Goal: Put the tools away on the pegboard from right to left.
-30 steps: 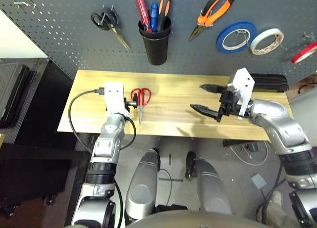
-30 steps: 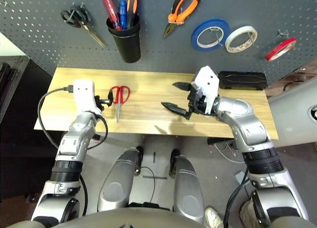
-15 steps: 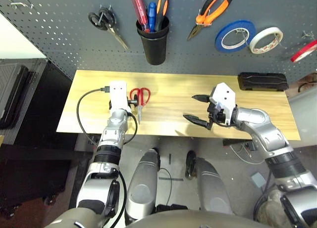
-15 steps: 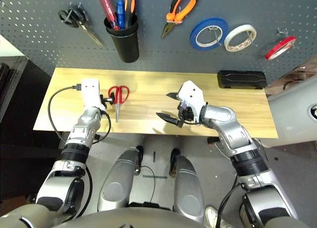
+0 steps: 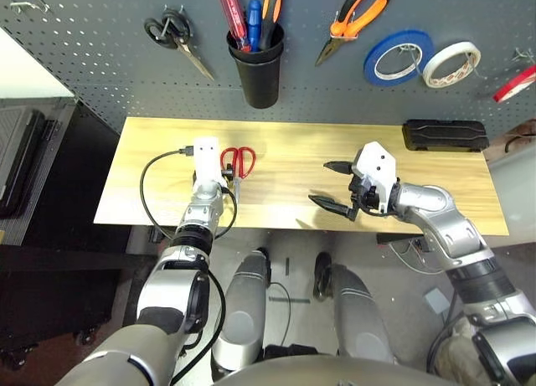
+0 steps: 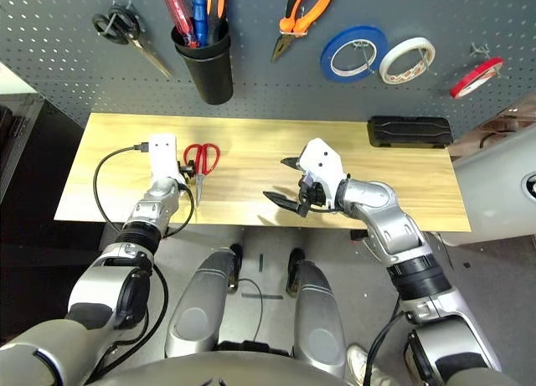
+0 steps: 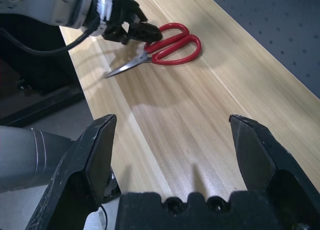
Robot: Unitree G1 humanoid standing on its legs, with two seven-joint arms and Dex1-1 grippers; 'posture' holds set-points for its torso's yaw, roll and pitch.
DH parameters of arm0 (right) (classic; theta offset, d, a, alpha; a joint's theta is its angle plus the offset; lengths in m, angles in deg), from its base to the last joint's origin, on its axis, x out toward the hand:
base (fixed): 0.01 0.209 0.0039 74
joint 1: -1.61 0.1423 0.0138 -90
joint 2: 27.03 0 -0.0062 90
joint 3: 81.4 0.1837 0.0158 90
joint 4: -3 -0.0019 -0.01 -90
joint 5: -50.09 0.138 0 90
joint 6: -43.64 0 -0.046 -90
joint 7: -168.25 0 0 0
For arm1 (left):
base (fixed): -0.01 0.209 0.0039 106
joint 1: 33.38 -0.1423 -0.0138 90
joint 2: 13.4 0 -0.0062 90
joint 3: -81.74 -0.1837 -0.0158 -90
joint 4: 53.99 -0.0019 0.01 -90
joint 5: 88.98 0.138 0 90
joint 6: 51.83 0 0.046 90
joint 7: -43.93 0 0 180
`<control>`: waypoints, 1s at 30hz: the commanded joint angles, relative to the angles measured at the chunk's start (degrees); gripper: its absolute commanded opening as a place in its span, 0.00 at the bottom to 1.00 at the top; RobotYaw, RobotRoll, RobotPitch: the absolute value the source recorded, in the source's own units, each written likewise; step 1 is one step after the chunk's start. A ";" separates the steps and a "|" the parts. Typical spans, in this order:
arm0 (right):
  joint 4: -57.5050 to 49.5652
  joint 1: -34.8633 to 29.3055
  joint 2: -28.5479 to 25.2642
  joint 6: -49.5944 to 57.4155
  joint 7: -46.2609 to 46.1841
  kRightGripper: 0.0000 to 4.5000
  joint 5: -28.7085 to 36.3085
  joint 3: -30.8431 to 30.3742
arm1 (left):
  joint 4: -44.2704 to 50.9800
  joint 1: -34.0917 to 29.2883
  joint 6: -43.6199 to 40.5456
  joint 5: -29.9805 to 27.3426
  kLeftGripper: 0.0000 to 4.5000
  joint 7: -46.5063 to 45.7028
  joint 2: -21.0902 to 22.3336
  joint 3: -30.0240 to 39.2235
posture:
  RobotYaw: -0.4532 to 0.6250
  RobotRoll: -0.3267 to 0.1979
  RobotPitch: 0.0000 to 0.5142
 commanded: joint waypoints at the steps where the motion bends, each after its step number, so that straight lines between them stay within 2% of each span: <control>1: -0.90 -1.23 -0.53 0.53 0.89 1.00 0.03 -0.71 | -2.81 -1.52 0.06 0.19 0.25 -0.72 -0.62 0.49 | 0.60 0.62 0.66; 4: -0.64 -0.99 -0.48 0.41 1.20 1.00 -0.03 -0.76 | -0.63 -2.63 0.88 -0.61 0.00 -0.90 -1.20 1.35 | 0.61 0.62 0.66; 13: 2.61 1.56 0.32 -1.18 2.11 1.00 -0.38 -0.83 | 16.04 -9.13 0.52 -4.49 0.00 -2.49 -3.62 5.83 | 0.64 0.62 0.63; 21: 7.65 4.63 1.72 -6.20 3.61 1.00 0.15 0.09 | 38.00 -17.24 -1.94 -8.87 0.00 -1.44 -5.84 8.09 | 0.68 0.62 0.61; 24: 9.61 6.06 2.67 -8.54 4.91 1.00 1.98 1.45 | 46.89 -20.97 -2.12 -11.26 0.00 -0.45 -6.31 8.93 | 0.69 0.62 0.60; 30: 11.74 7.78 3.87 -11.64 9.09 1.00 7.67 5.20 | 57.52 -24.66 -2.98 -14.61 0.00 0.54 -5.96 10.46 | 0.71 0.62 0.58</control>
